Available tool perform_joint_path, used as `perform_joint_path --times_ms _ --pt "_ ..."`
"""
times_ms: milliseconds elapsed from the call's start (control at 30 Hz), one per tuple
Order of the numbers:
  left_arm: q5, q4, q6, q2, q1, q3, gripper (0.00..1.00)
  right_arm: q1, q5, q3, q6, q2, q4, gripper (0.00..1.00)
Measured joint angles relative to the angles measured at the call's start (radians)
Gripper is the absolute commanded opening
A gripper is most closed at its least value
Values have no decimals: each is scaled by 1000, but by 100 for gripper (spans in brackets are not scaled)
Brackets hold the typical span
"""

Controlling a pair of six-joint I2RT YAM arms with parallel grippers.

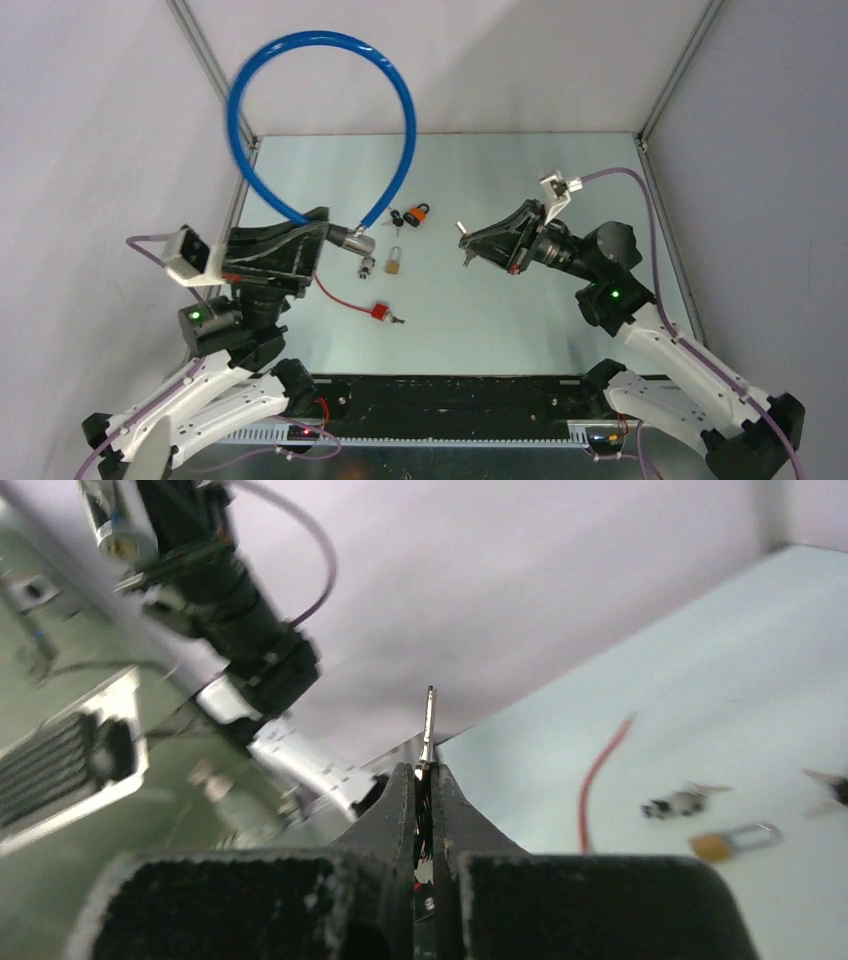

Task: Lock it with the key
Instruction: Place the lock at the center of the board.

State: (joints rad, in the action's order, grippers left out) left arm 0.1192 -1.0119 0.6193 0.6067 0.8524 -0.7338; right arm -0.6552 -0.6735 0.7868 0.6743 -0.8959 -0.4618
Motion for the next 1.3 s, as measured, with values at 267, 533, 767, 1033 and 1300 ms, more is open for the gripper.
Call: perform_joint_path --times_ms 267,533,767,1033,1300 --pt "-137 336 -84 119 -8 13 0 98 272 0 -102 98 293 0" --pt "-7 689 73 547 -195 -207 0 191 421 -1 -93 97 484 0" --pt "126 666 320 978 -222 -407 0 284 547 -1 -28 74 608 0" --pt "171 558 553 1339 -161 -528 5 388 571 -11 19 39 676 0" --pt "86 592 653 1428 -104 -557 43 477 571 -14 6 -2 701 0"
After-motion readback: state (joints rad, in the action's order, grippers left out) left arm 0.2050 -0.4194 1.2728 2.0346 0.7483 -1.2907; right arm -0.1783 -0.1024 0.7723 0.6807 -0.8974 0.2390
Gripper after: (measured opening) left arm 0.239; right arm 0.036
